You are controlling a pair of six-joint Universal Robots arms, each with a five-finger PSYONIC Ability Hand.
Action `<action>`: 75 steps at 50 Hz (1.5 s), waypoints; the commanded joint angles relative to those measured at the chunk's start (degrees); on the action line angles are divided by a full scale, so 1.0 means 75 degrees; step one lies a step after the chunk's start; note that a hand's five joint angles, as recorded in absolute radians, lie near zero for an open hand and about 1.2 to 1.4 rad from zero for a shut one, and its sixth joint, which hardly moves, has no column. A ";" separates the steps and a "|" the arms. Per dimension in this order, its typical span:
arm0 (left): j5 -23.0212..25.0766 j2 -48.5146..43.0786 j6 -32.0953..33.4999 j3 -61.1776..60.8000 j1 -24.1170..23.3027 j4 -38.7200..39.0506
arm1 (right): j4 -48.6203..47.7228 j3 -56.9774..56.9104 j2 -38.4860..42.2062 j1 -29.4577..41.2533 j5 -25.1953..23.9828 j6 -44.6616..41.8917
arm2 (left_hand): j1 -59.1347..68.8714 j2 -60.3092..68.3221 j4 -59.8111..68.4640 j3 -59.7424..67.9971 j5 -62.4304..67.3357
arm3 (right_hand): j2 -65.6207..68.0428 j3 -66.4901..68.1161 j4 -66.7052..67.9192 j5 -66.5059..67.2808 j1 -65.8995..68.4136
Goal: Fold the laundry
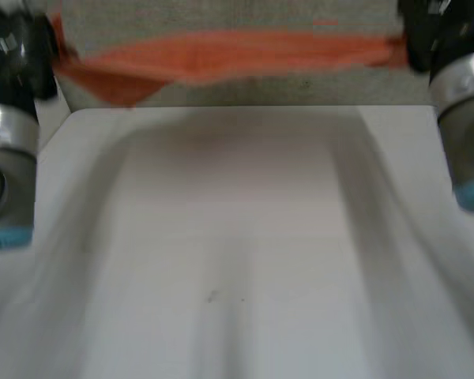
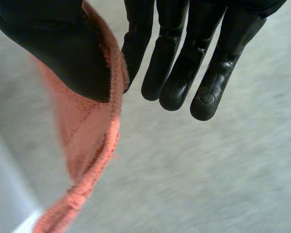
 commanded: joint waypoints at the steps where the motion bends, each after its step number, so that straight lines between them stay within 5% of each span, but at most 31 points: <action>1: -0.0041 -0.0453 0.0020 -0.2056 0.0029 -0.0118 | -0.0009 0.2401 -0.0098 -0.0058 -0.0572 0.0201 | 0.1425 0.1359 0.1370 0.1363 0.1391 | 0.1628 0.1588 0.1553 0.1717 0.3165; 5: -0.0088 -0.0994 0.0078 -0.2375 0.0029 -0.0247 | -0.0010 0.3061 -0.0039 -0.0140 -0.0667 0.0260 | 0.1425 0.1359 0.1370 0.1363 0.1391 | 0.1628 0.1588 0.1553 0.1717 0.3165; 16: -0.0416 -0.0596 -0.0015 -0.2516 -0.0217 -0.2825 | -0.0104 0.3998 0.0148 -0.0550 -0.0667 0.0283 | 0.1425 0.1359 0.1370 0.1363 0.1391 | 0.1628 0.1588 0.1553 0.1717 0.3165; 21: -0.0369 0.0000 0.0055 -0.2411 -0.0369 -0.3328 | -0.0104 0.4022 0.0148 -0.0667 -0.0679 0.0353 | -0.3424 -0.3491 -0.3480 -0.3486 -0.3458 | 0.1628 0.1588 0.1553 0.1717 0.3165; 27: -0.0322 0.0271 0.0114 -0.2012 -0.0217 -0.3352 | -0.0104 0.4081 0.0148 -0.0703 -0.0702 0.0834 | -0.5099 -0.5165 -0.5154 -0.5160 -0.5132 | 0.1628 0.1588 0.1553 0.1717 0.3165; 32: 0.0440 0.0271 0.0407 -0.1684 0.0299 -0.3388 | -0.0104 0.4069 0.0160 -0.0714 -0.0702 0.1068 | -0.5054 -0.5120 -0.5109 -0.5115 -0.5088 | 0.1628 0.1588 0.1553 0.1717 0.3165; 39: 0.2885 0.0026 0.1366 -0.1660 0.1551 -0.4006 | -0.0104 0.4081 0.0230 -0.0761 -0.0690 0.1150 | -0.4942 -0.5008 -0.4997 -0.5003 -0.4976 | 0.1628 0.1588 0.1553 0.1717 0.3165; 42: 0.3321 -0.0243 0.1461 -0.1648 0.1704 -0.4521 | -0.0104 0.4092 0.0289 -0.0750 -0.0690 0.1150 | -0.4964 -0.5031 -0.5020 -0.5026 -0.4998 | 0.1628 0.1588 0.1553 0.1717 0.3165; 51: 0.3218 -0.0315 0.1391 -0.2057 0.1729 -0.5169 | -0.0104 0.4081 0.0359 -0.0761 -0.0690 0.1150 | -0.4964 -0.5030 -0.5019 -0.5025 -0.4998 | 0.1628 0.1588 0.1553 0.1717 0.3165; 63: 0.2234 -0.0466 0.1473 -0.2538 0.1752 -0.3576 | -0.0104 0.4174 0.0359 -0.0761 -0.0690 0.1150 | -0.4874 -0.4941 -0.4930 -0.4936 -0.4908 | 0.1628 0.1588 0.1553 0.1717 0.3165; 75: 0.2069 -0.0584 0.1485 -0.2926 0.1787 -0.2849 | -0.0104 0.4256 0.0359 -0.0749 -0.0702 0.1150 | -0.4538 -0.4604 -0.4593 -0.4600 -0.4572 | 0.1628 0.1588 0.1553 0.1717 0.3165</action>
